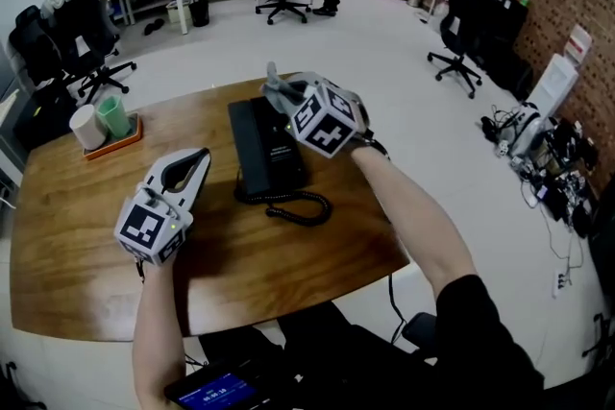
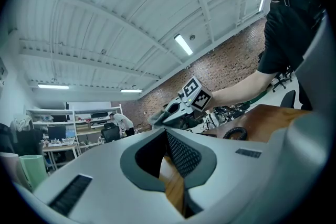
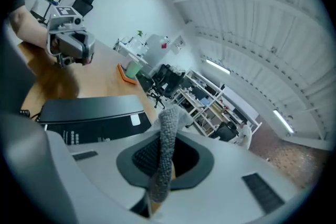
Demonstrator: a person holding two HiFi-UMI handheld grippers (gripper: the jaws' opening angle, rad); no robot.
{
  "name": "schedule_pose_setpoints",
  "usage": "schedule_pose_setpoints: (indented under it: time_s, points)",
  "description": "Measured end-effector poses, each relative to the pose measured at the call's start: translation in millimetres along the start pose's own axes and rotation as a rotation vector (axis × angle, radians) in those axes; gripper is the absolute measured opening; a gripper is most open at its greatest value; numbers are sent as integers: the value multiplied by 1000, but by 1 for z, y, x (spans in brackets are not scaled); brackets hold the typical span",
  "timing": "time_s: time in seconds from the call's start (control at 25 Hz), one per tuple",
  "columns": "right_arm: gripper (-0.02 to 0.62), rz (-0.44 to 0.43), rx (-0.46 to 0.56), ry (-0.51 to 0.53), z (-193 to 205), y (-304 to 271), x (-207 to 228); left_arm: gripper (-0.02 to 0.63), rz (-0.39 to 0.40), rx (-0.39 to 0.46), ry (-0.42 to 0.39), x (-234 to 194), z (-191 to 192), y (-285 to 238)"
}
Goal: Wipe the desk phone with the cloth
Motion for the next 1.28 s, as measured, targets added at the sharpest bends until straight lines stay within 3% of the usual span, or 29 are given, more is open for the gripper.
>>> schedule_pose_setpoints:
  time_s: [0.2, 0.44, 0.76, 1.12, 1.28]
  points:
    - [25, -82, -58, 44, 17, 4, -25, 0, 9, -7, -9, 2, -3, -1]
    - [25, -219, -84, 186, 33, 50, -98, 0, 10, -8, -17, 1, -3, -2]
    - [25, -374, -86, 253, 45, 91, -165, 0, 15, -1, -15, -1, 3, -1]
    - [25, -273, 117, 88, 17, 114, -147, 0, 79, -17, -24, 11, -1, 1]
    - [25, -227, 180, 41, 5, 117, -137, 0, 89, 2, 38, 6, 1, 3]
Point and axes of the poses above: the fingertips, and each gripper's own axes: y backward along the fingers, x to its right, z out of its underside, the point moved 4 cm from there along y, backward along the fingers, and after that the axes turned 9 degrees about -z, right-handed, at the moved point
